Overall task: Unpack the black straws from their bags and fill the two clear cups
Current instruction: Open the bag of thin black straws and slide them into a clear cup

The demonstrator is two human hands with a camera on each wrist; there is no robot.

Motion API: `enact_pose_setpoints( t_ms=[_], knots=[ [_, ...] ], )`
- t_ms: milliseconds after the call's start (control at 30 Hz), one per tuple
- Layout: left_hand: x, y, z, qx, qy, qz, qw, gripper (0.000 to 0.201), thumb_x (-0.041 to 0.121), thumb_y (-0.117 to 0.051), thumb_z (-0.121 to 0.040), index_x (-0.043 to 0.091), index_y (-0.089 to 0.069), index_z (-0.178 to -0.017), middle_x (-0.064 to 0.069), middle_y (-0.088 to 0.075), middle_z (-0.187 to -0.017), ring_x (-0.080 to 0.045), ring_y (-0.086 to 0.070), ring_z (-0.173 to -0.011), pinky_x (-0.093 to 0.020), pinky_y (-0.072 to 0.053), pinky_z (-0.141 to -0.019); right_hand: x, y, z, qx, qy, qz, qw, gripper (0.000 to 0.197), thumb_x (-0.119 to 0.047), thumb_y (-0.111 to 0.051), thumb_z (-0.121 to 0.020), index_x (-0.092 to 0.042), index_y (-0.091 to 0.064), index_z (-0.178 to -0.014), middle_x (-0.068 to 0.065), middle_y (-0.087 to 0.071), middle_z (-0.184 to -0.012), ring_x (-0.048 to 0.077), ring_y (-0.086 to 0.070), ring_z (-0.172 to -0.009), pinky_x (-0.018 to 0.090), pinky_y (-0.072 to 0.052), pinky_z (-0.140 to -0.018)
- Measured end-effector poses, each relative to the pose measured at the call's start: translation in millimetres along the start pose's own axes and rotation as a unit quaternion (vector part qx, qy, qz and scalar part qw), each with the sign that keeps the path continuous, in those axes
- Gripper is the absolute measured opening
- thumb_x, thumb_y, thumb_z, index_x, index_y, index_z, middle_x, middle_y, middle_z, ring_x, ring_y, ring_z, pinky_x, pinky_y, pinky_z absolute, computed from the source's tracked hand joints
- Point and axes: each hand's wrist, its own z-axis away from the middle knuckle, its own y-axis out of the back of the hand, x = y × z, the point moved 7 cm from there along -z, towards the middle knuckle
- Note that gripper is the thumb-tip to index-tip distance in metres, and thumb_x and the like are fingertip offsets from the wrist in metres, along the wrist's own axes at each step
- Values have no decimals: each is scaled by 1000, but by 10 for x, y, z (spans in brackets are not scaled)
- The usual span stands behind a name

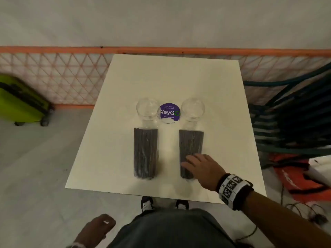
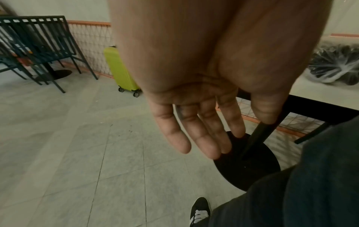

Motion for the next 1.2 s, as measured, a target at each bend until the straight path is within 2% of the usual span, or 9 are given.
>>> enact_pose_setpoints(
  t_ms=[200, 400, 567, 667, 733, 833, 933, 1067, 1200],
  knots=[
    [-52, -211, 221, -13, 32, 2, 999, 16, 40, -62, -94, 26, -68, -100, 1, -75, -94, -16, -73, -78, -33, -57, -86, 81, -231, -339, -70, 141, 168, 973, 72, -30, -68, -83, -27, -36, -147, 18, -40, -152, 46, -44, -132, 64, -38, -103],
    [298, -48, 557, 63, -17, -38, 997, 15, 51, -59, -92, 39, -63, -100, 12, -72, -97, -5, -68, -85, -25, -51, -79, -61, -168, -454, -57, 160, 170, 971, 38, -30, -59, -85, -23, -54, -122, 14, -56, -134, 42, -51, -124, 61, -45, -94],
    [1199, 361, 741, 126, -130, -74, 981, 21, 55, -53, -93, 44, -57, -110, 20, -67, -100, 3, -64, -84, -23, -52, -75, 19, 75, -502, 10, 112, -13, 994, 45, -43, -68, -75, -31, -56, -117, 1, -60, -125, 32, -52, -122, 51, -47, -96],
    [1854, 511, 788, 152, -233, -99, 955, 34, 66, -46, -87, 45, -56, -112, 20, -68, -102, 3, -66, -80, -26, -56, -74, 181, 410, -436, 68, 62, -171, 981, 50, -49, -68, -74, -36, -56, -120, -7, -57, -126, 21, -50, -119, 35, -42, -95],
    [2346, 548, 859, 162, -305, -114, 932, 42, 70, -43, -86, 46, -51, -119, 19, -66, -104, 1, -63, -80, -26, -56, -71, 347, 532, -375, 76, 3, -298, 952, 53, -41, -74, -72, -37, -55, -121, -11, -54, -126, 16, -52, -114, 30, -44, -89],
    [3034, 559, 1002, 160, -383, -94, 905, 58, 72, -53, -81, 46, -42, -132, 24, -58, -115, 5, -60, -85, -23, -54, -72, 525, 627, -269, 98, -54, -444, 889, 63, -29, -78, -64, -35, -52, -122, -8, -57, -120, 16, -60, -105, 37, -51, -87],
    [3508, 512, 1034, 162, -400, -66, 900, 74, 76, -64, -70, 47, -38, -134, 23, -58, -120, 3, -63, -94, -24, -54, -77, 636, 598, -167, 110, -102, -505, 850, 69, -21, -79, -66, -30, -43, -124, -4, -65, -108, 19, -65, -94, 36, -52, -80],
    [3825, 405, 857, 177, -405, -58, 895, 43, 53, -69, -81, 38, -53, -117, 13, -69, -101, -5, -68, -86, -33, -57, -78, 688, 533, -121, 119, -129, -516, 839, 69, -37, -72, -63, -25, -45, -125, -3, -65, -106, 17, -64, -91, 31, -46, -76],
    [3928, 534, 773, 189, -427, -26, 884, 17, 38, -66, -85, 35, -68, -101, 10, -70, -92, -9, -68, -80, -38, -59, -76, 780, 539, -22, 181, -154, -549, 801, 66, -41, -83, -68, -30, -50, -124, -12, -65, -113, 7, -63, -101, 25, -51, -85]
  ],
)
